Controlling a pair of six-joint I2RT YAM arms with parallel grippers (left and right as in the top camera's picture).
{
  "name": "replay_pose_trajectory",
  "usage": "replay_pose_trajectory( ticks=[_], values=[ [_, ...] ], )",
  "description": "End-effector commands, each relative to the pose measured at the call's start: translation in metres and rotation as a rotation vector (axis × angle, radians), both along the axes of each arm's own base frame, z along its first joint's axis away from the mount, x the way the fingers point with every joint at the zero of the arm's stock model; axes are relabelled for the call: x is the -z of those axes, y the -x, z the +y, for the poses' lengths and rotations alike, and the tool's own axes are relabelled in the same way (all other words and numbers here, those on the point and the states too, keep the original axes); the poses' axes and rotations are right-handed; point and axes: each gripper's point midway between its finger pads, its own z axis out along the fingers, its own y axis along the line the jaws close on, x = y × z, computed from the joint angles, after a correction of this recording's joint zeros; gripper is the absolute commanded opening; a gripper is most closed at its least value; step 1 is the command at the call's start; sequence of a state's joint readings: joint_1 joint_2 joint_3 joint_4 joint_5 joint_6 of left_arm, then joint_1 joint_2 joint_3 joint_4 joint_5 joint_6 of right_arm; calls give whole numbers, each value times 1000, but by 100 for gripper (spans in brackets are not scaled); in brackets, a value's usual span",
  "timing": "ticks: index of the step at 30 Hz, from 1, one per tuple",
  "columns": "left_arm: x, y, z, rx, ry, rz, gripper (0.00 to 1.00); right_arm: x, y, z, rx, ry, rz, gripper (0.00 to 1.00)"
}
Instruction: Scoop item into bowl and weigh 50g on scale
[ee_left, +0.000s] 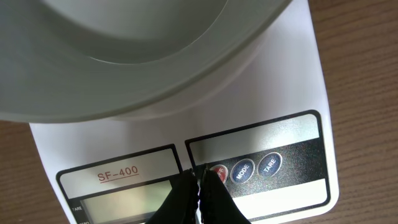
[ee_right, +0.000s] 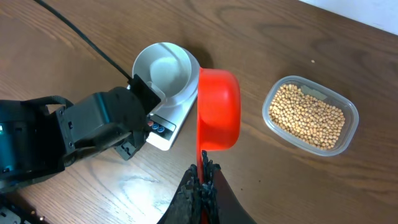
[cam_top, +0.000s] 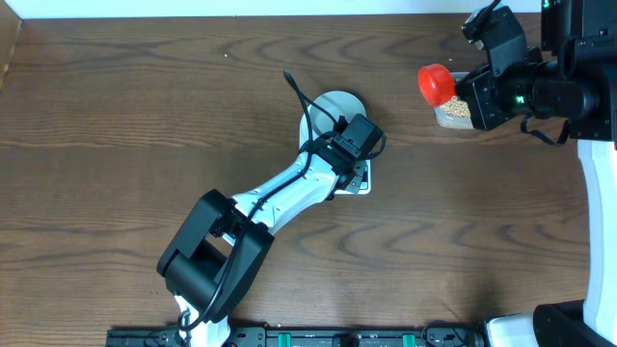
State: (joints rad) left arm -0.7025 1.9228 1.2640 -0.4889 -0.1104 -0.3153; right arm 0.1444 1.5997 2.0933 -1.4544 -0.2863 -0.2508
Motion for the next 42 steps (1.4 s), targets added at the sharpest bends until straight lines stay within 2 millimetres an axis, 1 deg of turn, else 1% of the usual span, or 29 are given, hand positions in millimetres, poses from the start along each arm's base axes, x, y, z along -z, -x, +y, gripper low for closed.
replay_pose_trajectory(
  ticks=[1,6,11,17,22,26,29,33,42],
  values=[
    [13,6,5,-12,-19,26,8,-6,1,1,-11,10,-24,1],
    [18,10,4,-19,-2,40,7,-6,1,1,-11,10,-24,1],
    [19,10,2,-25,10,37,7,-5,2,0,-11,11,-18,1],
    [20,15,-4,-8,9,37,7,-5,2,0,-11,11,-16,1],
    [17,10,-10,-3,30,13,7,-4,3,0,-11,11,-13,1],
    [18,10,-9,-5,28,12,7,-4,4,0,-11,12,-6,1],
    [19,8,-5,-14,5,-2,7,-3,4,0,-11,13,-5,1],
    [22,11,-1,-15,-5,4,7,-3,4,0,-11,12,-4,1],
    [22,9,-3,-16,4,-6,7,-3,5,0,-11,13,-2,1]
  ],
)
